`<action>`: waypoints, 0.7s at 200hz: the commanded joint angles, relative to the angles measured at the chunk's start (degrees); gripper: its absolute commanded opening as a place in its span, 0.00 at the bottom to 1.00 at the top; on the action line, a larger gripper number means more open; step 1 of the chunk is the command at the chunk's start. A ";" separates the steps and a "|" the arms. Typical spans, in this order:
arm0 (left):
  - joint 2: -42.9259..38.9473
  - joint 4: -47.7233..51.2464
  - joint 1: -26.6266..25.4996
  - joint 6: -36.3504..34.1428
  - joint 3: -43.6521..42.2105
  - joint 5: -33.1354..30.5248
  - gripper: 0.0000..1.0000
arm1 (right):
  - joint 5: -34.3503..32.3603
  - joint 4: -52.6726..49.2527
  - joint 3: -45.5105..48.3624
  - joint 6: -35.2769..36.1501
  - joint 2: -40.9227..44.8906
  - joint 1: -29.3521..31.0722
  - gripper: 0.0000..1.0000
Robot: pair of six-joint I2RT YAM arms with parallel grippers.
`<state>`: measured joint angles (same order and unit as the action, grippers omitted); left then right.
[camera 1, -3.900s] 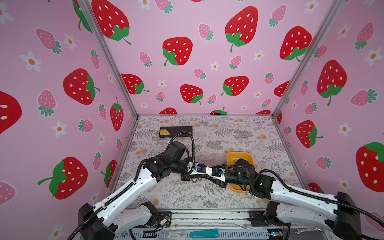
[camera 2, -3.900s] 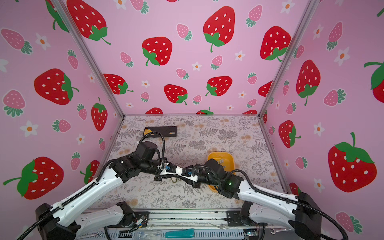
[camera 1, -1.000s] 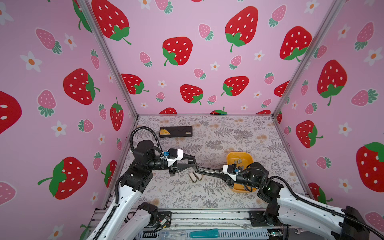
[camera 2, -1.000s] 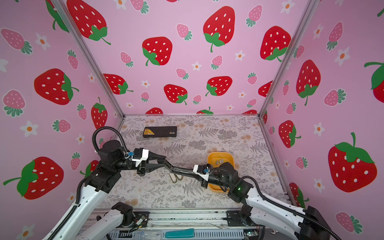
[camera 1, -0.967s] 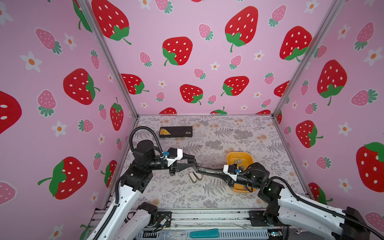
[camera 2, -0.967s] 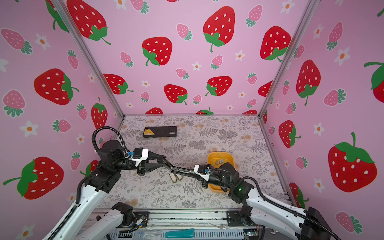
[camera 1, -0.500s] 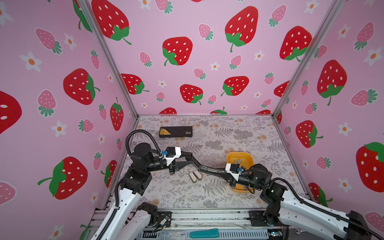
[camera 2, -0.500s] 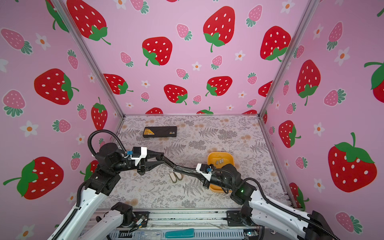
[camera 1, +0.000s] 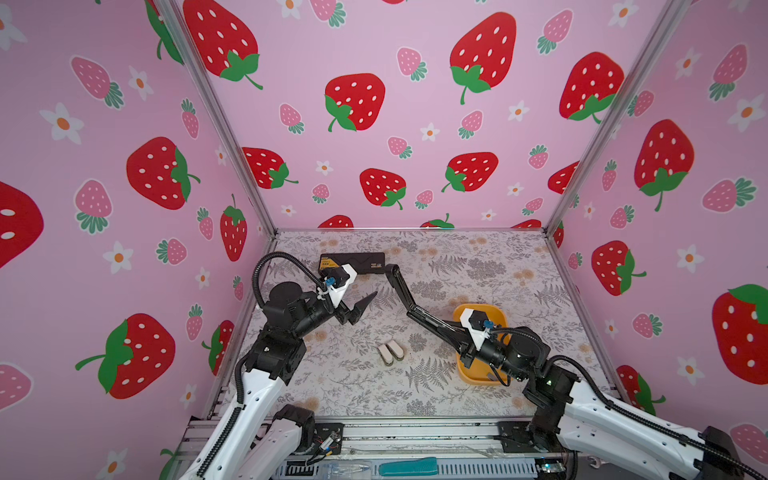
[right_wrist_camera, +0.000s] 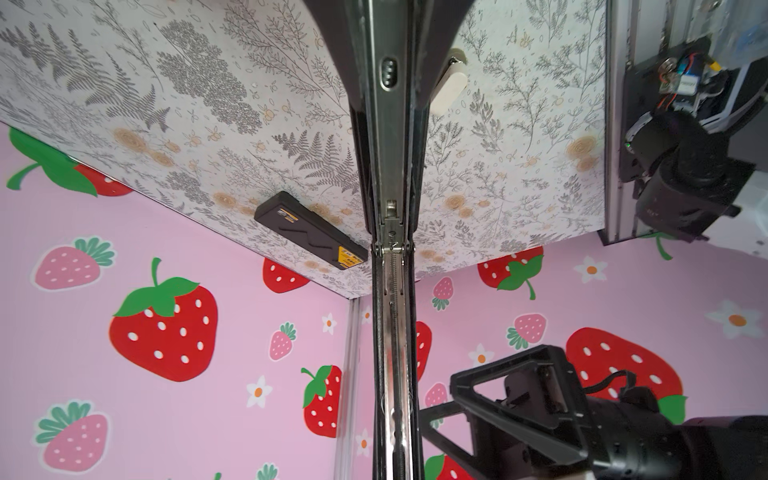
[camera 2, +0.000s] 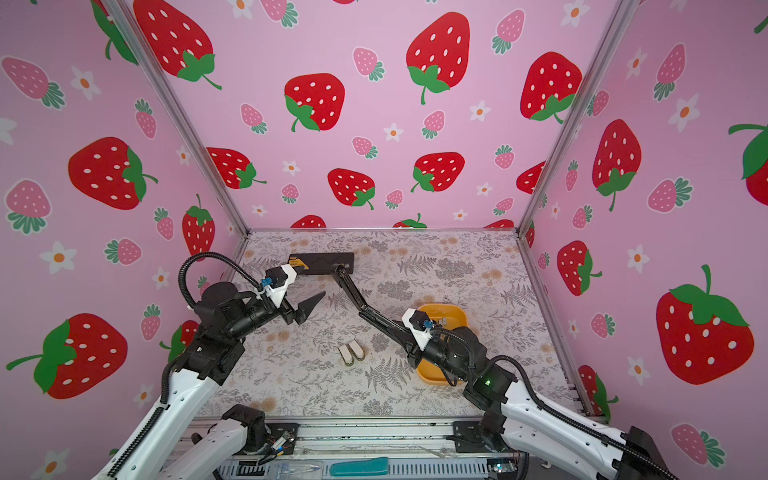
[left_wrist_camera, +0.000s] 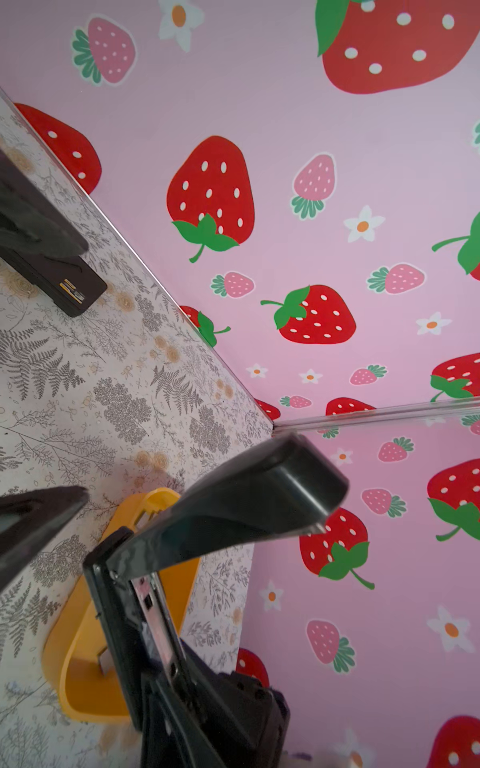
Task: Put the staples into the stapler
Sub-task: 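Hold the opened stapler upright with the right gripper while the left gripper withdraws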
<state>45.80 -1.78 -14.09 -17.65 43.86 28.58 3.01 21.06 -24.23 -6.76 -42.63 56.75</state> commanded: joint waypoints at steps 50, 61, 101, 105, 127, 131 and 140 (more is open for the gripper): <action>-5.78 0.52 0.58 22.99 -2.74 -26.41 0.99 | -24.33 2.55 -8.48 -14.61 -8.74 7.23 0.00; -7.98 4.18 0.62 23.26 -3.56 -25.24 0.99 | -27.66 2.44 -9.02 -15.66 -11.38 9.15 0.00; -14.54 3.26 0.59 30.35 -16.40 -25.67 0.99 | -33.92 3.95 -8.75 -19.35 -15.14 12.99 0.00; -14.75 3.26 0.56 30.92 -17.79 -26.58 0.99 | -34.26 4.27 -8.63 -19.57 -15.41 13.22 0.00; -15.40 1.85 0.61 35.23 -25.26 -35.33 0.99 | -37.93 5.25 -8.39 -21.56 -17.99 15.32 0.00; -15.47 1.43 0.65 36.43 -26.21 -36.85 0.99 | -38.75 5.50 -8.38 -22.05 -18.64 15.74 0.00; -15.88 1.14 0.57 40.48 -27.14 -39.40 0.99 | -39.82 6.35 -8.38 -22.73 -20.03 16.56 0.00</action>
<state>30.85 0.73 -13.65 12.80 19.97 -0.69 -29.63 19.77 -30.85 -25.10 -60.73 71.09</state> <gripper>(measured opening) 0.991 0.181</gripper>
